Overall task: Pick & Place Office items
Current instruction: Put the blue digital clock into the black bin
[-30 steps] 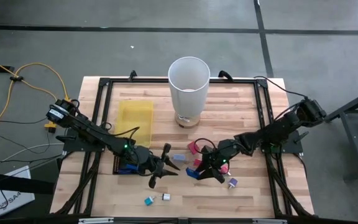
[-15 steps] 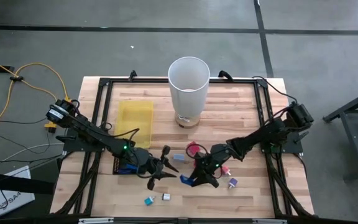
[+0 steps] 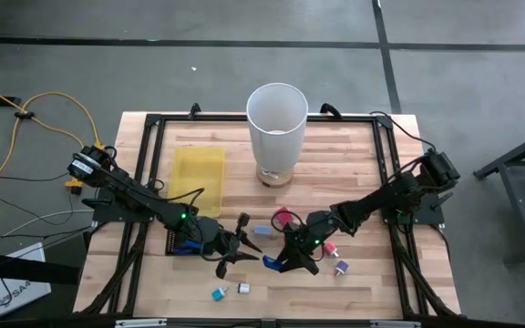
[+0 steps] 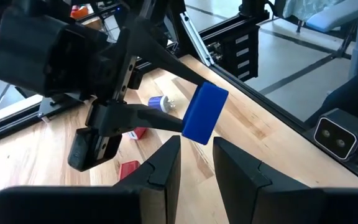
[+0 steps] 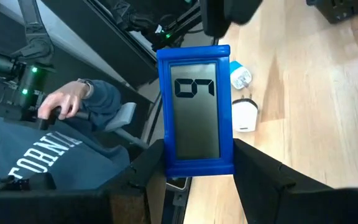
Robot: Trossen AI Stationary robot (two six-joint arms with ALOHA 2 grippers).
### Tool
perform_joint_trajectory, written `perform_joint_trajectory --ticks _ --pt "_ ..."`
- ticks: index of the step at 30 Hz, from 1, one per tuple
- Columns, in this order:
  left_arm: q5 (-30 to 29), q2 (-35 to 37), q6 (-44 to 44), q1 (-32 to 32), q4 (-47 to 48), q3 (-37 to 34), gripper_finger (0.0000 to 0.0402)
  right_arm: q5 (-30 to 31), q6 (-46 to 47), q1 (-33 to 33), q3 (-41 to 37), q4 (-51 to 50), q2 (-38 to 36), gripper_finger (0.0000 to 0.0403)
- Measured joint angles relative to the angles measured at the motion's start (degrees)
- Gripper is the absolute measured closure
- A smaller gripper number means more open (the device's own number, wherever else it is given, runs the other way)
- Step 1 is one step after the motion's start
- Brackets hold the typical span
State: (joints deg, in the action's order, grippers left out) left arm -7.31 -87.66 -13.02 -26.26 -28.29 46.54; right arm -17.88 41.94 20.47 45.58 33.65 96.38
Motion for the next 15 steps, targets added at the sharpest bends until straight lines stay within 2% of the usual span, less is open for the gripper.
perform_joint_trajectory --ticks 5,15 --pt "0.0 0.0 -0.1 -0.5 -0.1 0.0 0.0306 0.4 -0.1 0.0 0.0 -0.1 0.0 0.0256" --pt "0.0 0.0 -0.4 -1.3 -0.5 0.0 0.0223 1.5 -0.1 -0.1 0.0 0.0 0.0 0.0256"
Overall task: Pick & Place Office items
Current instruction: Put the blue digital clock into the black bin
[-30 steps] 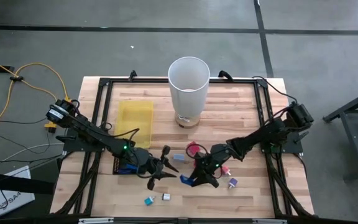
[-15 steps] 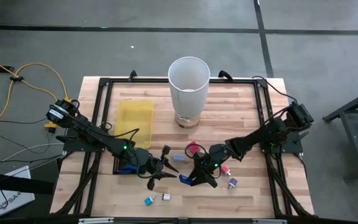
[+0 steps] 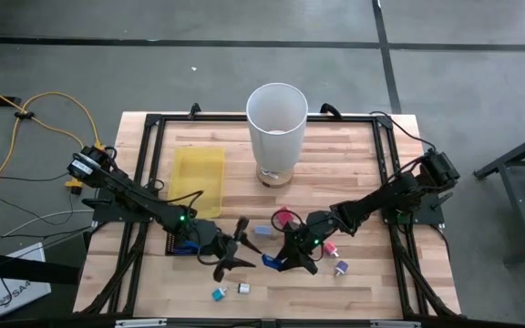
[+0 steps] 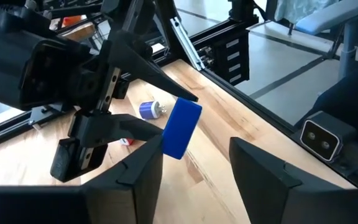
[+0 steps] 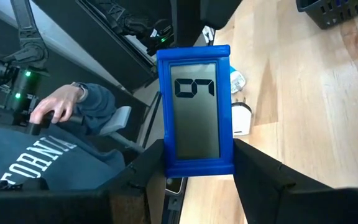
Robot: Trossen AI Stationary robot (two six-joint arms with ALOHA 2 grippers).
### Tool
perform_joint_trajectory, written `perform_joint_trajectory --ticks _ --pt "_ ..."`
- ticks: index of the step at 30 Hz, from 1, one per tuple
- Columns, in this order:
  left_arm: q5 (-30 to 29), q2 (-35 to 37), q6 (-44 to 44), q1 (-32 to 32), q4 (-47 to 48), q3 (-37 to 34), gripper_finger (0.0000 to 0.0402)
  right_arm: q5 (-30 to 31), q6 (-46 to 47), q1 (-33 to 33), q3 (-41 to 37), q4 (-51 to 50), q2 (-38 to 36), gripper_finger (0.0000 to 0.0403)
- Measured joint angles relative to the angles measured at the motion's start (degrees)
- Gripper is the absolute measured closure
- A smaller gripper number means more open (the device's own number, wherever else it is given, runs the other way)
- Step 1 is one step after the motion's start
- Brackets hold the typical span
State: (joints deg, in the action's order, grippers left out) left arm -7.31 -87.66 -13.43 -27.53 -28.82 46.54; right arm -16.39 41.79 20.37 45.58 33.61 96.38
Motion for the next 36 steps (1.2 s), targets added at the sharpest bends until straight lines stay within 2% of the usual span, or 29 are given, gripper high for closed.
perform_joint_trajectory --ticks 20,26,36 --pt "0.1 0.0 0.0 1.9 -1.1 0.0 0.0218 1.3 -1.1 -1.6 0.0 0.5 0.0 0.0256" --pt "4.8 0.0 0.2 3.7 -1.2 0.0 0.0218 1.3 -1.3 -2.2 0.0 0.6 0.0 0.0256" --pt "6.5 0.0 0.2 5.0 -1.3 0.0 0.0218 0.8 -1.4 -3.0 0.0 1.9 0.0 0.0256"
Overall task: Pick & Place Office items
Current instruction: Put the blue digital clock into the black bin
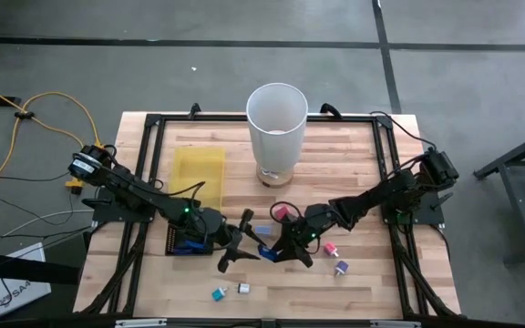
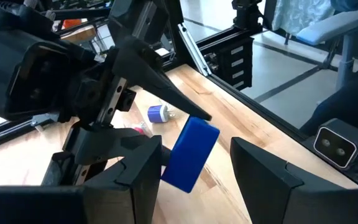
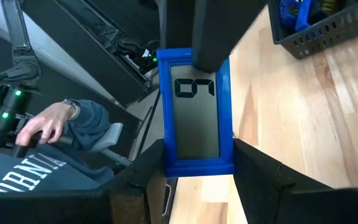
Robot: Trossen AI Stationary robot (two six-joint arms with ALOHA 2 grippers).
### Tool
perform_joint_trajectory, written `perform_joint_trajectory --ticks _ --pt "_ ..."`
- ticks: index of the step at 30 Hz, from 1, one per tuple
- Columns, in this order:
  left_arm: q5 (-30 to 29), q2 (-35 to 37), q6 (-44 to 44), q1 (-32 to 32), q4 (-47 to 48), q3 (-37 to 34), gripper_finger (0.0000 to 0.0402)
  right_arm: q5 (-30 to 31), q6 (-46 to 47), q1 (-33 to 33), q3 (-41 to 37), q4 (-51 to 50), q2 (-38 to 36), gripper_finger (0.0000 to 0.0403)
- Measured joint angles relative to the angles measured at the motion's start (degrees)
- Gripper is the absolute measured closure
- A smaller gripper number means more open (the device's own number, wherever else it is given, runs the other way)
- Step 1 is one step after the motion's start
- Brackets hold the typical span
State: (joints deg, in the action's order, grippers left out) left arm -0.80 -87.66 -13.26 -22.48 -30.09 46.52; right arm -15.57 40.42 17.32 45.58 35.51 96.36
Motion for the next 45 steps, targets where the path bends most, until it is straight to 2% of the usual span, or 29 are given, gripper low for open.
perform_joint_trajectory --ticks 4,9,18,29,40,45 --pt "0.3 0.0 -1.4 0.0 0.1 0.0 0.022 -1.0 0.5 -0.2 0.0 0.1 0.0 0.0256" --pt "3.3 0.0 -3.0 0.0 0.2 0.0 0.0231 -1.4 1.4 -0.2 0.0 0.3 0.0 0.0256" --pt "4.1 0.0 1.1 2.1 0.3 0.0 0.0237 -0.9 1.6 -0.2 0.0 0.3 0.0 0.0256" --pt "6.3 0.0 1.2 2.1 0.2 0.0 0.0239 -1.1 1.6 -0.2 0.0 0.3 0.0 0.0256" --pt "6.1 0.0 -0.3 2.1 0.2 0.0 0.0291 -1.1 1.6 -0.2 0.0 0.3 0.0 0.0256" --pt "6.3 0.0 -0.5 2.1 0.2 0.0 0.0301 -1.2 1.6 -0.2 0.0 0.4 0.0 0.0256"
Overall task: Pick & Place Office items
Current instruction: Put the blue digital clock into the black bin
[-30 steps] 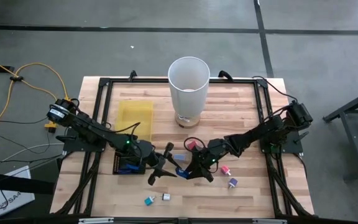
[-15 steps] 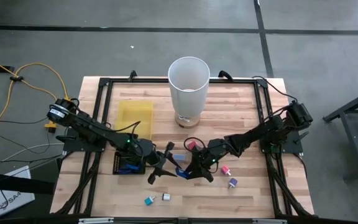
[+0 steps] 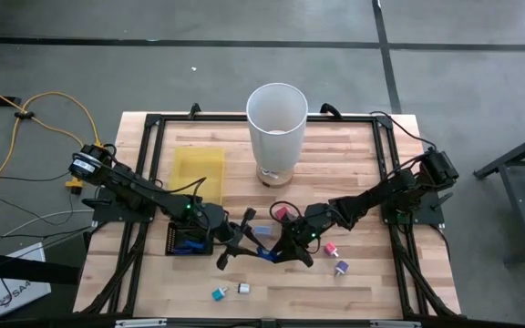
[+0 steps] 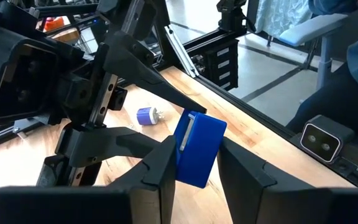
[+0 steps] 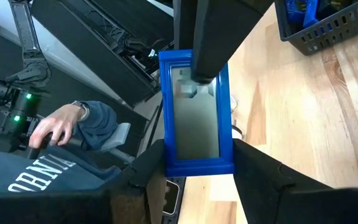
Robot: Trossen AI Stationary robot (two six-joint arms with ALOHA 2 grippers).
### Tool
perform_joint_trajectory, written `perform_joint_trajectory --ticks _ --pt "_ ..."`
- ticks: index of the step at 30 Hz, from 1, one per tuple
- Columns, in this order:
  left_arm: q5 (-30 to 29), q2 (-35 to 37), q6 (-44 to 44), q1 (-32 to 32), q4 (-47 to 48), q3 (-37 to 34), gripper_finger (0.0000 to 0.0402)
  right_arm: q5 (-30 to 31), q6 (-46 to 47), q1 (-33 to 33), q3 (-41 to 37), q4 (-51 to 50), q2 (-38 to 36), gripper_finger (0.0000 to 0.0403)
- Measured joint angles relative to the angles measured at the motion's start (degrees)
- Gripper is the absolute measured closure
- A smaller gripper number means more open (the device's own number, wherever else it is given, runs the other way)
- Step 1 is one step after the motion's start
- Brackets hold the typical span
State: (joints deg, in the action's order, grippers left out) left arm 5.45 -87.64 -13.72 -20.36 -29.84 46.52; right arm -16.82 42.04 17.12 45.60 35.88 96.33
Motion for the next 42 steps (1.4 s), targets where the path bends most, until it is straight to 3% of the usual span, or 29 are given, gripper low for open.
perform_joint_trajectory --ticks 11,25,36,42 --pt "0.0 0.0 -2.4 -0.1 0.0 0.0 0.0305 0.2 0.0 0.0 0.0 0.0 0.0 0.0256" --pt "0.1 0.0 -3.5 -0.1 0.1 0.0 0.0338 -0.2 0.2 0.0 0.0 0.0 0.0 0.0256" --pt "0.0 0.0 -2.9 -0.1 0.0 0.0 0.034 0.0 0.1 0.0 0.0 0.0 0.0 0.0256" --pt "-2.1 0.0 -0.5 -0.2 0.0 0.0 0.0314 0.5 -0.2 0.0 0.0 0.0 0.0 0.0256"
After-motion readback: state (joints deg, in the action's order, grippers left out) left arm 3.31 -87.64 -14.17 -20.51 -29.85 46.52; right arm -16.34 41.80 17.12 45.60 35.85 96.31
